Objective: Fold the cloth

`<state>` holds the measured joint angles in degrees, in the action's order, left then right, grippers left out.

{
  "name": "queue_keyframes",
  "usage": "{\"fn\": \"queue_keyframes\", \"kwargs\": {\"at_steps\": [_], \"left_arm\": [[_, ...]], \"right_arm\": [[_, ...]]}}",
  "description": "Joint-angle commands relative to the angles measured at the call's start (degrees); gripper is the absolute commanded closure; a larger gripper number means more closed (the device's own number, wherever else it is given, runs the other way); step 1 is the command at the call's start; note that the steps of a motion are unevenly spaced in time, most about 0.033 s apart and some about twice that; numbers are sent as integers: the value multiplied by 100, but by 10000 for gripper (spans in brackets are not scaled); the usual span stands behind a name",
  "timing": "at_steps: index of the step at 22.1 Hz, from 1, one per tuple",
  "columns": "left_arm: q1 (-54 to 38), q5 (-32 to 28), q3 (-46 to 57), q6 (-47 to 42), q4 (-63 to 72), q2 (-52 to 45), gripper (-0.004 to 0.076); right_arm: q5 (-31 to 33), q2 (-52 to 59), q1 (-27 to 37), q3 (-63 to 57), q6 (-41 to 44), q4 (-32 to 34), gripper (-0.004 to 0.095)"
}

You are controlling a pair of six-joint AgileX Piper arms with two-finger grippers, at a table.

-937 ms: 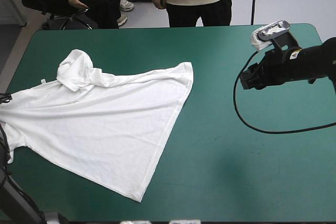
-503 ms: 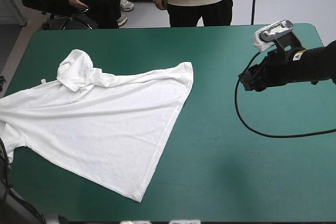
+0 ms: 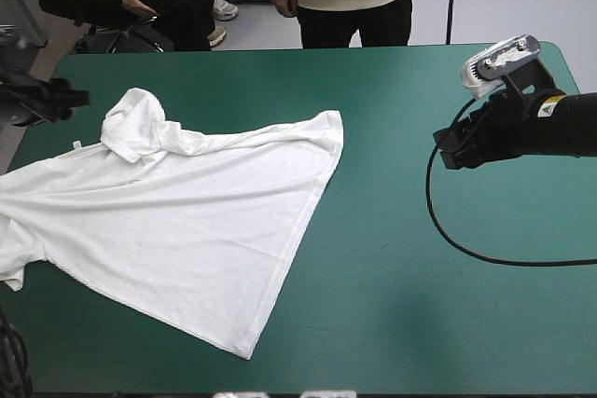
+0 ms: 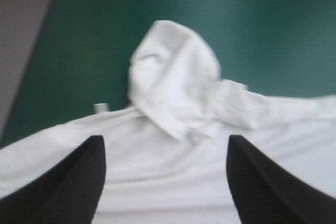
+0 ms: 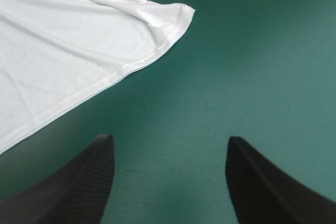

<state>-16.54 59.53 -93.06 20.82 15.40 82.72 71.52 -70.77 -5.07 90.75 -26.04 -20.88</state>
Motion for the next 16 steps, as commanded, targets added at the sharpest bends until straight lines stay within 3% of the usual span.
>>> {"fn": "queue_keyframes", "kwargs": {"at_steps": [1,3,7,13,16], "left_arm": [[895,918,-136,139,188,-516,253],[1510,1461,-57,-103,257,-584,253],[3409,1450,903,-345,230,-1093,254],[6023,948,2604,-1168,-607,-1460,260],[7195,751,3648,-1984,-1540,-1460,260]], "right_arm": [[-8,155,32,122,41,-101,325],[-8,155,32,122,51,-101,326],[-49,155,32,122,51,-101,345],[-63,144,32,122,51,-101,345],[-85,144,32,122,150,-101,345]]}}
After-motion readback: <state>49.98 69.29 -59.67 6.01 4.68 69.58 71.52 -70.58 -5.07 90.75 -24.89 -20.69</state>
